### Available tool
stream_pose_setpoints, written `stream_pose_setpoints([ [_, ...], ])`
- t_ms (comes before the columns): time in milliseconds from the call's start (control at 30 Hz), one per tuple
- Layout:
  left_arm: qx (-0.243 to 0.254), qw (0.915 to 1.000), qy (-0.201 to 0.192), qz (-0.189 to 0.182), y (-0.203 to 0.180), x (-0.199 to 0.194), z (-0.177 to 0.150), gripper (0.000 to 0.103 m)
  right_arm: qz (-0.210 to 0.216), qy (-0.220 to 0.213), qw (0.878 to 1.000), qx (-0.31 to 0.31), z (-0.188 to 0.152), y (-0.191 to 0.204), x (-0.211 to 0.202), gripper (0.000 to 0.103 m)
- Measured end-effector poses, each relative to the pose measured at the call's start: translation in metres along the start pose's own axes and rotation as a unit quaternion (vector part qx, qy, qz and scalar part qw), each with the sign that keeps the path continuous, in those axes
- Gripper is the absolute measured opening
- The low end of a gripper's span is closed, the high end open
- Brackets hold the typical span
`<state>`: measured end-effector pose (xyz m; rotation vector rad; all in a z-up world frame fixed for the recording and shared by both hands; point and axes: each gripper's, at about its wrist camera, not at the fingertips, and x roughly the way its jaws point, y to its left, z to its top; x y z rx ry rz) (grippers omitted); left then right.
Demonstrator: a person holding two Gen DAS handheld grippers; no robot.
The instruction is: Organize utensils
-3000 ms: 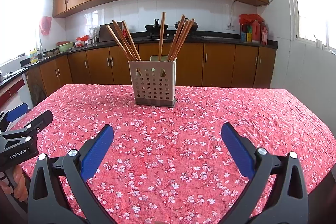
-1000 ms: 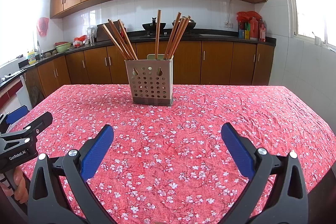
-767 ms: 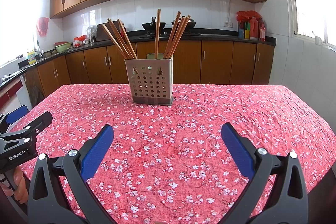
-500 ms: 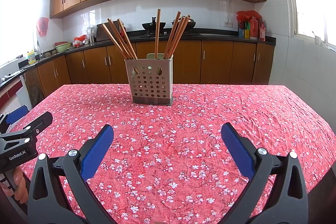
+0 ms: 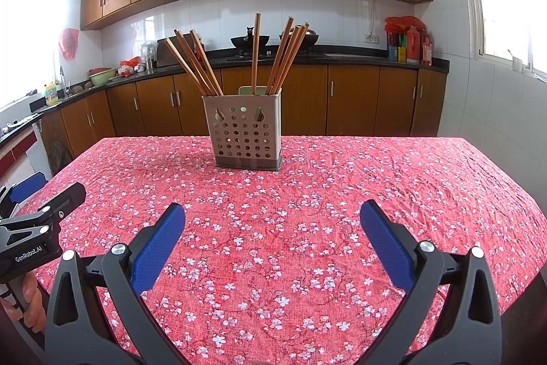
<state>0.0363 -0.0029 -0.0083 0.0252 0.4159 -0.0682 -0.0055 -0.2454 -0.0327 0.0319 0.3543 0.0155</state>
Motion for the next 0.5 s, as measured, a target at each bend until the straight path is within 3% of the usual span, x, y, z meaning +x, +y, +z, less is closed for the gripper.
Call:
stream_pose_setpoints([
  [500, -0.003, 1.0, 0.003, 0.0, 0.0024, 0.0015, -0.005, 0.099, 0.0, 0.0, 1.0, 0.0, 0.0008, -0.0005, -0.0001, 0.101],
])
